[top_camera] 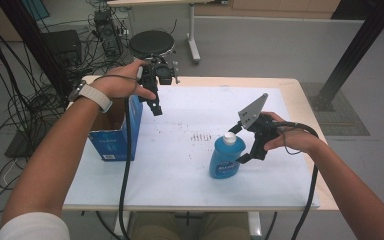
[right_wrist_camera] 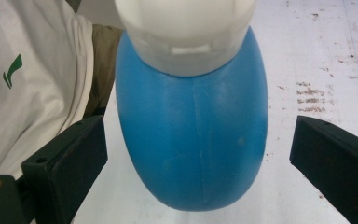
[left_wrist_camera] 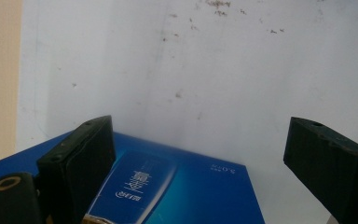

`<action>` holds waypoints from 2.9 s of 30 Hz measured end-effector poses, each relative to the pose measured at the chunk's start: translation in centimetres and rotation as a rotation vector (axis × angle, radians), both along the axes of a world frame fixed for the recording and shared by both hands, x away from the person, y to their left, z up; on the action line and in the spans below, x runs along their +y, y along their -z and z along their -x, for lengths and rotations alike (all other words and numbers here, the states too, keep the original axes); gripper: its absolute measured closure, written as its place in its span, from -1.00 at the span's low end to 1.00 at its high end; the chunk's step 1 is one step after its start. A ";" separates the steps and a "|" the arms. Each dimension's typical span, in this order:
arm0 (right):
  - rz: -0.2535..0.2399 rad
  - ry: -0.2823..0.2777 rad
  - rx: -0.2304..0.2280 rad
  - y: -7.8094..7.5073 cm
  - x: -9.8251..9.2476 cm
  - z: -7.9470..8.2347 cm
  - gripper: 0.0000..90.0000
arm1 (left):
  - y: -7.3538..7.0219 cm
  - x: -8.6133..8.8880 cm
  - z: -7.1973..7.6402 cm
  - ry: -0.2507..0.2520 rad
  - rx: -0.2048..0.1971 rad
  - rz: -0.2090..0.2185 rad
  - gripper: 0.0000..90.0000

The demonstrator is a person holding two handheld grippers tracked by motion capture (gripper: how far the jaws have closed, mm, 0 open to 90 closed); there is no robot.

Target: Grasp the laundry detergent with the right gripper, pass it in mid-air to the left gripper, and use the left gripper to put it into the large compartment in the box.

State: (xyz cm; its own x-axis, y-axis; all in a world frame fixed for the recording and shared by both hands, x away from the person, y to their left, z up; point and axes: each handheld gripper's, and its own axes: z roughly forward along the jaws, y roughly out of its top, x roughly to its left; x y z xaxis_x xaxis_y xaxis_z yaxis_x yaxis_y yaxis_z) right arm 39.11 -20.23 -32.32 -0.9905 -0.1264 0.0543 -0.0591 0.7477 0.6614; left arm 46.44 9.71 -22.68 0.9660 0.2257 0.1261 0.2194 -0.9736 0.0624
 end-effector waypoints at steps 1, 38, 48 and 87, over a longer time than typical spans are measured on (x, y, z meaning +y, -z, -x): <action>0.000 0.000 0.000 0.0 0.0 0.0 -0.92 | 0.0 0.0 0.0 -0.001 0.001 -0.004 -0.79; -0.010 0.012 0.014 1.2 0.0 0.0 -0.90 | 0.3 0.0 -0.1 -0.001 0.003 0.005 -0.79; -0.015 0.012 0.020 1.8 0.1 0.1 -0.90 | 0.4 0.1 0.0 -0.001 0.002 0.004 -0.79; -0.078 0.010 0.061 3.7 0.1 0.1 -0.75 | 0.7 0.3 0.0 -0.004 0.008 0.007 -0.79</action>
State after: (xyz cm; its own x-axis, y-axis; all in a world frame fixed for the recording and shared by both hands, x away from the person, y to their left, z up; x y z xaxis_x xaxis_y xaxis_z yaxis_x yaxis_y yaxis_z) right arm 39.02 -20.10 -35.99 -0.9868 -0.1226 0.1055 -0.0094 0.6944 0.7195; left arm 46.48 9.99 -23.37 0.9661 0.2303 0.1169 0.2236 -0.9723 0.0677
